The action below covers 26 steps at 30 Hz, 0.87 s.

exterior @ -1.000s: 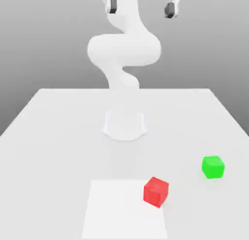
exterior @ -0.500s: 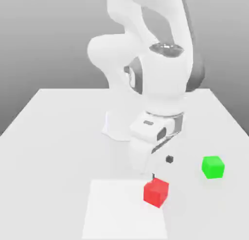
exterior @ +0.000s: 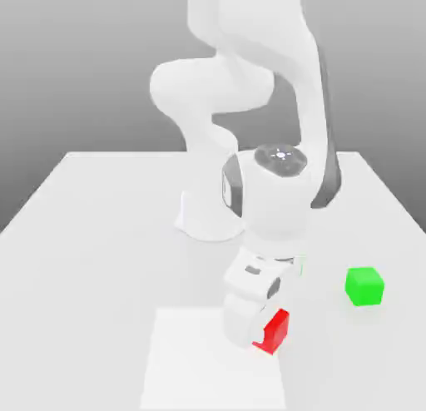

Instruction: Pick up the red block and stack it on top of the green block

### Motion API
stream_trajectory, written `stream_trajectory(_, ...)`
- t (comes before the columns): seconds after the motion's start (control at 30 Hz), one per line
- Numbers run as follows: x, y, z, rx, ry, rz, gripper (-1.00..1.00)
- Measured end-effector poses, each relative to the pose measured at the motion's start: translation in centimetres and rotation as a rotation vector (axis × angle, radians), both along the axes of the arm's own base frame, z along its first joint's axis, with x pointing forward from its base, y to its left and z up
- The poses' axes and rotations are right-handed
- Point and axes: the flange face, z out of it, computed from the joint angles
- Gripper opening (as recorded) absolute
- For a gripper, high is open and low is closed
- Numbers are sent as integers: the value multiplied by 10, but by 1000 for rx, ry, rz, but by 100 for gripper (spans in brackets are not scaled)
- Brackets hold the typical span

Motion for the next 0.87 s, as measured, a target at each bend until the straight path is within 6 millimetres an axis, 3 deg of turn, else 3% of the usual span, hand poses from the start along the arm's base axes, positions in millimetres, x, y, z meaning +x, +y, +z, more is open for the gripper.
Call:
stream_trajectory(0.1, -1, 0, 29, 0, 0, -1, -100)
stream_trajectory(0.23, -23, 61, 48, 4, 1, 28, -100)
stream_trajectory(0.33, -52, 115, 57, 5, 2, 52, -100)
stream_trajectory(0.5, -106, 178, 72, 2, 1, 43, -100)
stream_trajectory(0.57, -120, 192, 66, 0, -1, 44, -100)
stream_trajectory(0.73, -124, 196, 20, -1, -2, 45, -100)
stream_trajectory(0.77, -125, 196, 13, -1, -2, 45, 100)
stream_trajectory(0.87, -125, 196, 13, -1, -2, 45, 100)
